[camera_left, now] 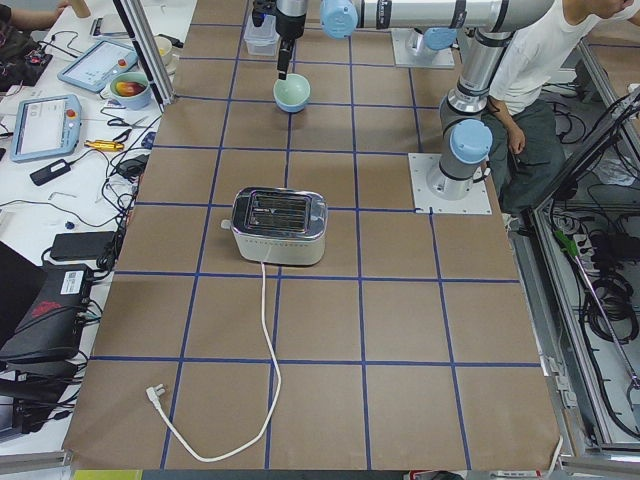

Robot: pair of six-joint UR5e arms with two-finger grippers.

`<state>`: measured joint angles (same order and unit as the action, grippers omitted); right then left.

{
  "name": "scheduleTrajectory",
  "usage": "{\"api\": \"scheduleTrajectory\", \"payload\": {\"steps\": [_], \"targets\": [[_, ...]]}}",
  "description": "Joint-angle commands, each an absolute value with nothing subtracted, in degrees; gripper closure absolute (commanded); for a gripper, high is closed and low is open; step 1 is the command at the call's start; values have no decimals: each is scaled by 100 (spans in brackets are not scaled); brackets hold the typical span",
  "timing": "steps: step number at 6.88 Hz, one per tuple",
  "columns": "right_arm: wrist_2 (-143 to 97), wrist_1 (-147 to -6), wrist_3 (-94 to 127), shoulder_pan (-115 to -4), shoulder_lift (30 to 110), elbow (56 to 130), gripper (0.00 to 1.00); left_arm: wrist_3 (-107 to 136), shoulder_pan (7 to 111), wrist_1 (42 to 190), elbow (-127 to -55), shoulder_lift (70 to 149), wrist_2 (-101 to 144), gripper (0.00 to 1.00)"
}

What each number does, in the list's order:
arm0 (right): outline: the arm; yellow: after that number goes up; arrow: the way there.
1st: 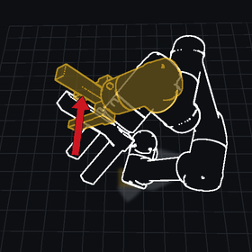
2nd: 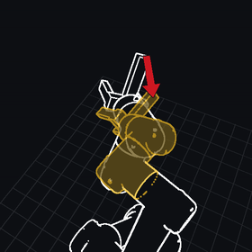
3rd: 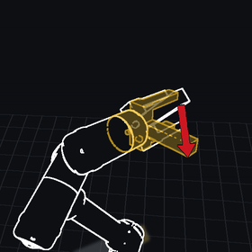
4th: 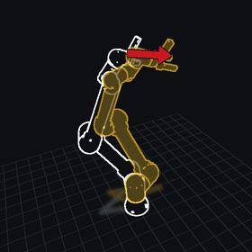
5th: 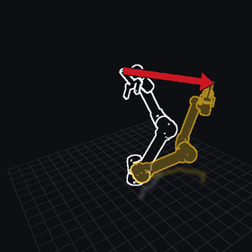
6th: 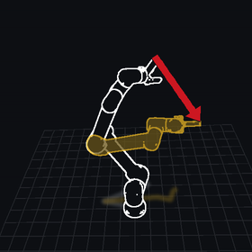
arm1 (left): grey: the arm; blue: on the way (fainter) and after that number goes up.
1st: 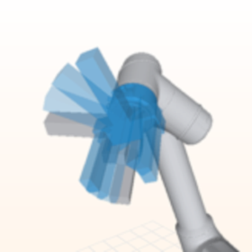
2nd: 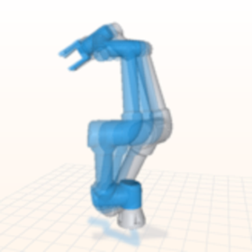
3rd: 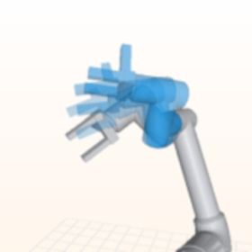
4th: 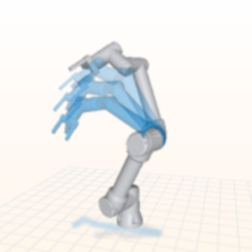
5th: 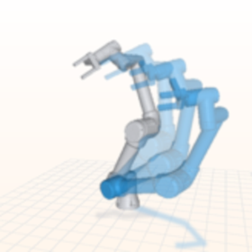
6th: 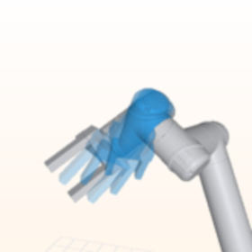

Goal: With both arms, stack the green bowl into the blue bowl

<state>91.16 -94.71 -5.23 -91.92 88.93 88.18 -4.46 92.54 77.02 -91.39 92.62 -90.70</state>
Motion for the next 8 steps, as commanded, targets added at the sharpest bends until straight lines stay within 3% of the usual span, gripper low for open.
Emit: {"api": "scheduleTrajectory", "payload": {"steps": [1, 8], "targets": [[9071, -9020, -501, -9202, 8921, 8659, 0, -474, 9255, 7699, -9132, 9264, -9070, 0], [8886, -8578, -404, -9229, 8903, 8543, 0, -475, 9255, 7699, -9141, 9264, -9070, 0]]}}
